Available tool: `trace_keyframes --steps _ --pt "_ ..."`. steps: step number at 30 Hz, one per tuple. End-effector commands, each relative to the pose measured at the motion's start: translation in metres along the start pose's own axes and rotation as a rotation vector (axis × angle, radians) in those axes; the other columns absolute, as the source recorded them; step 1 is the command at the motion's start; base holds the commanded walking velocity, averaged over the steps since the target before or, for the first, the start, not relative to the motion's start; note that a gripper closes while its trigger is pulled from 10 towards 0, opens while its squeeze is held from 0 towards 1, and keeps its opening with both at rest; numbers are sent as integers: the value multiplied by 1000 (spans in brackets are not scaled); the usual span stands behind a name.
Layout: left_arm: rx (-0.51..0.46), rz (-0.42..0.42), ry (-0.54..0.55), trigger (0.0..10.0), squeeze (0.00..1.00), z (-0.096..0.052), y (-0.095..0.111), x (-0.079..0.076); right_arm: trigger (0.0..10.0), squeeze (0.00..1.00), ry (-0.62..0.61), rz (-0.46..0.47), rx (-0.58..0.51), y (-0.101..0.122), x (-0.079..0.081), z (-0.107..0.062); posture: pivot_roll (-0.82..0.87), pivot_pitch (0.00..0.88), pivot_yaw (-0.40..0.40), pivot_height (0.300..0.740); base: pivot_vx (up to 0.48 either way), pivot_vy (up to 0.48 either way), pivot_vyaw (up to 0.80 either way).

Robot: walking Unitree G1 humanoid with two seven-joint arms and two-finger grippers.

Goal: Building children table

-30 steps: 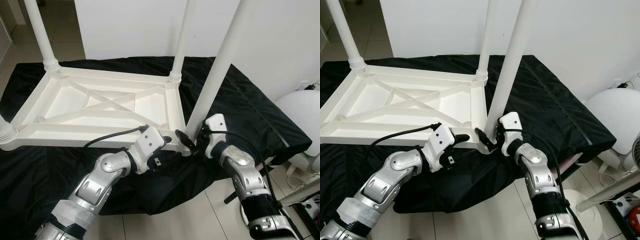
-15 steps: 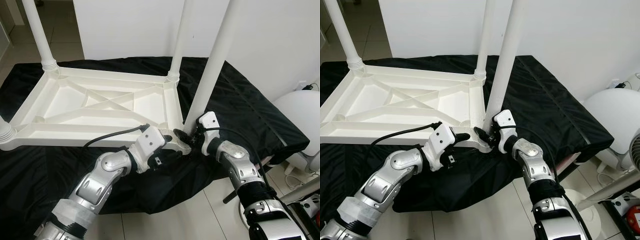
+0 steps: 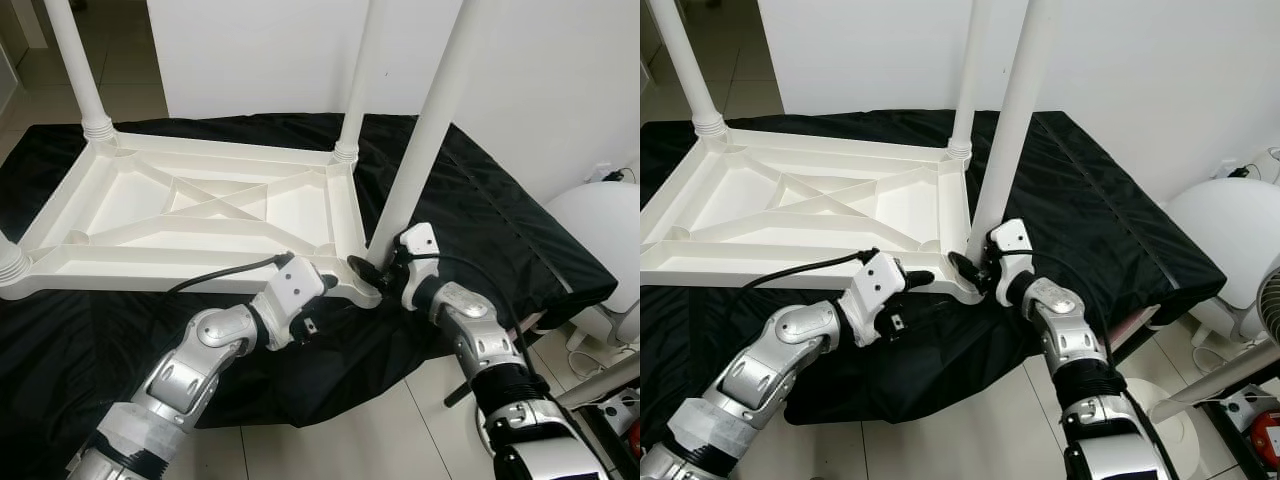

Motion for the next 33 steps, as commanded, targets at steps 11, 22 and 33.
trace_keyframes --steps 11,22,33 --pt "-7 15 -39 10000 0 2 2 -5 10000 0 -475 105 47 -4 7 -1 -4 20 -77 740 0 0 0" --pt "-11 10 -59 10000 0 5 2 -8 10000 0 -634 153 21 5 23 0 -20 22 -70 740 0 0 0" --pt "-39 -27 -45 10000 0 4 7 -4 10000 1000 -578 166 -5 8 21 -10 -15 30 -77 740 0 0 0"
Point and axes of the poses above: a point about 5 cm out from each wrist's last joint towards the gripper, its own z axis pointing out of the wrist towards the gripper, its own y axis along the axis of the wrist's last joint, x = y × z, the point moved 1 cm from there along z, pointing out of the wrist towards the gripper, and after that the axes turned 2 degrees about -z, right-handed, at the moved point
